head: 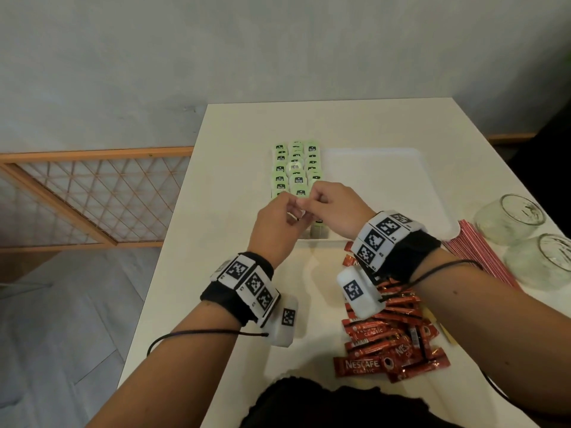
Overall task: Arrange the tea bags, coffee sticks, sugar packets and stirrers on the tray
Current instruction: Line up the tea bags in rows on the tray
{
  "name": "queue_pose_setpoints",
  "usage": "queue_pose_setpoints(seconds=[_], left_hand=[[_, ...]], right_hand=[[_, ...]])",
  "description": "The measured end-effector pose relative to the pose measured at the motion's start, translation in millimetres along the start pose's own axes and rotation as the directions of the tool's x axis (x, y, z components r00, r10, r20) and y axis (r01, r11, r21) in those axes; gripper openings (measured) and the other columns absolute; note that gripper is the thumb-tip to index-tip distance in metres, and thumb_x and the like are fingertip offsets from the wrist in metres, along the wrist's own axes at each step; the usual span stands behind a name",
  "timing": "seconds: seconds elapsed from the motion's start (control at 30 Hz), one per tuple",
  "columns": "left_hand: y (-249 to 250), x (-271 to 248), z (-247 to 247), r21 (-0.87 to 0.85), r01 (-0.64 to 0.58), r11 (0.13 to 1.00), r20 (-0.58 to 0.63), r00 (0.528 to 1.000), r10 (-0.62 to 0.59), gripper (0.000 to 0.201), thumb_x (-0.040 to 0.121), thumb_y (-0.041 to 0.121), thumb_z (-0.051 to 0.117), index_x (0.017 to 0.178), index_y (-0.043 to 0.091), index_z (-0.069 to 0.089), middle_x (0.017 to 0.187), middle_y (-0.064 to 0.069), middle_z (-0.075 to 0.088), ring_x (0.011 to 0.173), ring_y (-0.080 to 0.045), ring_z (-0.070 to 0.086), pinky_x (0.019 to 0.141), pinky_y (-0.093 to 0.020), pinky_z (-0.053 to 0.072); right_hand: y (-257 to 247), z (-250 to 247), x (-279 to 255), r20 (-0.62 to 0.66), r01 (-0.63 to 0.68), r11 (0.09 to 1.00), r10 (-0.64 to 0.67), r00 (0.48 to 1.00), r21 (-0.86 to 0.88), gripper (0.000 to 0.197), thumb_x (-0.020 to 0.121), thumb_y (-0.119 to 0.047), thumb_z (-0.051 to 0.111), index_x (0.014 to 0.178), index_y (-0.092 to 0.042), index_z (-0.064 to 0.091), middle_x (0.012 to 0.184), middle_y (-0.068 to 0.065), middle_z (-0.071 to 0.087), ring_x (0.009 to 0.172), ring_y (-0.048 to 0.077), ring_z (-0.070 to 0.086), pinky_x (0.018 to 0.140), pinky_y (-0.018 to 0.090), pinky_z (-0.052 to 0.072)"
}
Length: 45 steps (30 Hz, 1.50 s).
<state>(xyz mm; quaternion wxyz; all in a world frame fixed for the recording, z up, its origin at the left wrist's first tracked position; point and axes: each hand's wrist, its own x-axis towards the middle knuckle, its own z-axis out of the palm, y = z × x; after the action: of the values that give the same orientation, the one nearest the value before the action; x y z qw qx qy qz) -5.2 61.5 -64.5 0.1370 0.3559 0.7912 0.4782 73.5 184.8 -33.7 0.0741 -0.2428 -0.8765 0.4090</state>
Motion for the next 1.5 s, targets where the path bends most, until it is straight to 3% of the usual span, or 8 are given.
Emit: queue_pose_setpoints(seconds=[0.23, 0.37, 0.67, 0.8, 0.93, 1.13, 1.33, 1.5], left_hand=[[-32, 16, -27, 0.023, 0.075, 0.997, -0.006, 0.997, -0.075, 0.008, 0.092, 0.023, 0.067, 0.085, 0.021, 0.062, 0.076, 0.016, 0.061, 0.069, 0.002, 0.054, 0.064, -0.005, 0.039], [-42, 28, -38, 0.015, 0.147, 0.989, 0.113, 0.982, -0.148, 0.012, 0.091, 0.027, 0.067, 0.083, 0.025, 0.059, 0.078, 0.006, 0.067, 0.070, -0.009, 0.061, 0.070, -0.022, 0.047], [-58, 32, -31, 0.093, 0.208, 0.974, 0.219, 0.950, -0.224, 0.010, 0.088, 0.023, 0.071, 0.089, 0.021, 0.061, 0.086, -0.001, 0.069, 0.076, -0.014, 0.063, 0.069, -0.021, 0.042], [-57, 31, -32, 0.110, 0.189, 0.976, 0.164, 0.965, -0.205, 0.022, 0.083, 0.019, 0.076, 0.097, 0.024, 0.060, 0.089, 0.008, 0.063, 0.076, -0.014, 0.063, 0.061, -0.009, 0.039], [-54, 30, -38, 0.060, 0.144, 0.988, 0.078, 0.986, -0.149, 0.041, 0.075, 0.017, 0.083, 0.102, 0.026, 0.054, 0.093, 0.008, 0.059, 0.068, -0.009, 0.059, 0.061, -0.012, 0.043], [-55, 28, -31, 0.262, 0.096, 0.960, 0.224, 0.962, -0.157, 0.026, 0.072, 0.028, 0.083, 0.085, 0.032, 0.061, 0.079, 0.011, 0.063, 0.071, -0.009, 0.061, 0.068, -0.027, 0.048], [-39, 29, -30, 0.408, 0.051, 0.912, 0.235, 0.959, -0.159, 0.022, 0.076, 0.028, 0.077, 0.086, 0.034, 0.059, 0.082, 0.013, 0.064, 0.076, -0.008, 0.061, 0.065, -0.026, 0.043], [7, 16, -23, 0.438, -0.136, 0.889, 0.333, 0.943, -0.020, 0.016, 0.080, 0.031, 0.074, 0.088, 0.032, 0.060, 0.082, 0.014, 0.063, 0.077, -0.005, 0.060, 0.063, -0.025, 0.044]], right_hand=[[22, -8, 5, -0.040, -0.042, 0.994, 0.046, 0.998, 0.098, 0.022, 0.094, -0.033, 0.058, 0.085, -0.014, 0.065, 0.087, -0.005, 0.072, 0.074, 0.014, 0.069, 0.078, 0.034, 0.054], [44, -13, 3, -0.033, -0.105, 0.992, 0.108, 0.994, 0.072, 0.015, 0.094, -0.027, 0.059, 0.085, -0.015, 0.065, 0.085, -0.004, 0.071, 0.074, 0.014, 0.068, 0.077, 0.035, 0.055], [66, -12, 6, -0.029, -0.181, 0.983, 0.182, 0.983, 0.038, 0.014, 0.094, -0.026, 0.059, 0.085, -0.016, 0.065, 0.082, -0.006, 0.070, 0.071, 0.012, 0.067, 0.068, 0.028, 0.051], [70, -11, 9, -0.031, -0.217, 0.976, 0.218, 0.975, 0.020, 0.012, 0.092, -0.022, 0.060, 0.081, -0.022, 0.062, 0.082, -0.006, 0.070, 0.072, 0.014, 0.067, 0.061, 0.022, 0.044], [71, -9, 10, -0.030, -0.257, 0.966, 0.258, 0.966, 0.018, 0.010, 0.089, -0.029, 0.066, 0.091, -0.019, 0.063, 0.084, -0.003, 0.070, 0.070, 0.014, 0.065, 0.060, 0.023, 0.044], [71, -2, 15, 0.036, -0.319, 0.948, 0.320, 0.947, -0.019, 0.012, 0.083, -0.023, 0.074, 0.090, -0.016, 0.067, 0.082, 0.000, 0.073, 0.067, 0.014, 0.064, 0.071, 0.028, 0.055], [58, -6, 19, 0.046, -0.273, 0.959, 0.277, 0.960, -0.079, 0.012, 0.082, -0.022, 0.074, 0.090, -0.014, 0.069, 0.088, -0.005, 0.070, 0.076, 0.012, 0.061, 0.076, 0.028, 0.052], [55, -50, -27, 0.007, -0.159, 0.981, 0.161, 0.987, -0.112, 0.015, 0.081, -0.031, 0.076, 0.091, -0.022, 0.068, 0.088, -0.006, 0.065, 0.080, 0.007, 0.060, 0.073, 0.023, 0.046]])
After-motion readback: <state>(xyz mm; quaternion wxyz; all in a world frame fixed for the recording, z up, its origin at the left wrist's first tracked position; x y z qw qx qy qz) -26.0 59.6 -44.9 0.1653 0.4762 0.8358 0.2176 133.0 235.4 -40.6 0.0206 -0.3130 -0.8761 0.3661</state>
